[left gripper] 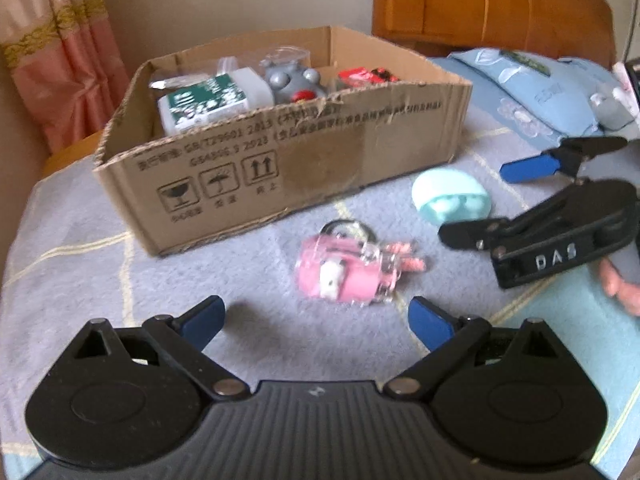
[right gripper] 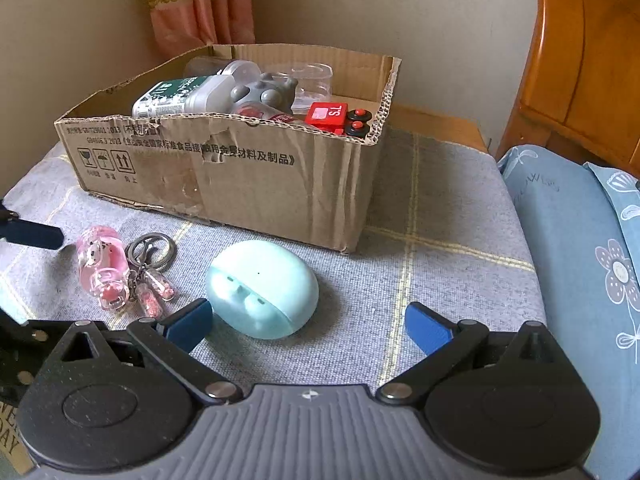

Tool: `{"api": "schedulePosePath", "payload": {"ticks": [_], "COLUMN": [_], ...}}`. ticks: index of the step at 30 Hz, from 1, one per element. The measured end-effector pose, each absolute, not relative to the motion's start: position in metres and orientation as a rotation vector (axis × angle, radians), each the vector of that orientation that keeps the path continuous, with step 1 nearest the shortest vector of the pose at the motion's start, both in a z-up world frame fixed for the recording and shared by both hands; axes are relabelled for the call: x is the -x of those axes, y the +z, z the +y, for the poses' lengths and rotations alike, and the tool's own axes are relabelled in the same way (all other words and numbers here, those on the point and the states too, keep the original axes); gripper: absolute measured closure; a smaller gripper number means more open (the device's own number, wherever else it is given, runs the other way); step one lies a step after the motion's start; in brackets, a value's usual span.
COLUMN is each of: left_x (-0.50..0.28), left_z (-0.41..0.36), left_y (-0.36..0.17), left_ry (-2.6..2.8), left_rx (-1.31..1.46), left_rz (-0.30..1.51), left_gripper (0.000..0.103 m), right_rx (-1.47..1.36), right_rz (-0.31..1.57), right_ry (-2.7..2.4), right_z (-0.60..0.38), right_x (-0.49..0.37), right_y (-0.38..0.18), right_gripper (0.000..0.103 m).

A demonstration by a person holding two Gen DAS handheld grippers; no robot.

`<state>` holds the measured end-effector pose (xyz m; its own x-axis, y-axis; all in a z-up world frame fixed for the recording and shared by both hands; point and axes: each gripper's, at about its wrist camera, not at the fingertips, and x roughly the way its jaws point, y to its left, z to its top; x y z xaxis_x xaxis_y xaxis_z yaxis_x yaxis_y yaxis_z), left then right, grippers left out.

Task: Organize rigid objects
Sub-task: 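Grasp the pink keychain with the left gripper while the right gripper grasps the teal egg case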

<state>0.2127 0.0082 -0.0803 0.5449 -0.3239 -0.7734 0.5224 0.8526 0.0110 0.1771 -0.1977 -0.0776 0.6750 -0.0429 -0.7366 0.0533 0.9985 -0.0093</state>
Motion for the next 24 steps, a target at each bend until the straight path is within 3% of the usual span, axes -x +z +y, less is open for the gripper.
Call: {"api": "schedulePosePath", "payload": {"ticks": [7, 12, 18, 24], "left_x": [-0.226, -0.222, -0.221, -0.228], "left_z": [0.008, 0.008, 0.006, 0.018], "left_y": [-0.084, -0.08, -0.077, -0.075], "left_ry": [-0.506, -0.541, -0.523, -0.458], "left_rx": [-0.227, -0.228, -0.215, -0.2], "left_rz": [0.829, 0.797, 0.792, 0.8], "left_gripper": [0.006, 0.03, 0.05, 0.053], "right_rx": [-0.008, -0.008, -0.016, -0.009], "right_rz": [0.818, 0.81, 0.81, 0.805], "right_ry": [-0.043, -0.044, -0.061, -0.053], "right_z": [-0.199, -0.199, -0.198, -0.188], "right_x": [-0.176, -0.175, -0.177, -0.183], "right_y": [-0.078, -0.08, -0.079, -0.08], "right_gripper": [0.0, 0.0, 0.0, 0.0]}}
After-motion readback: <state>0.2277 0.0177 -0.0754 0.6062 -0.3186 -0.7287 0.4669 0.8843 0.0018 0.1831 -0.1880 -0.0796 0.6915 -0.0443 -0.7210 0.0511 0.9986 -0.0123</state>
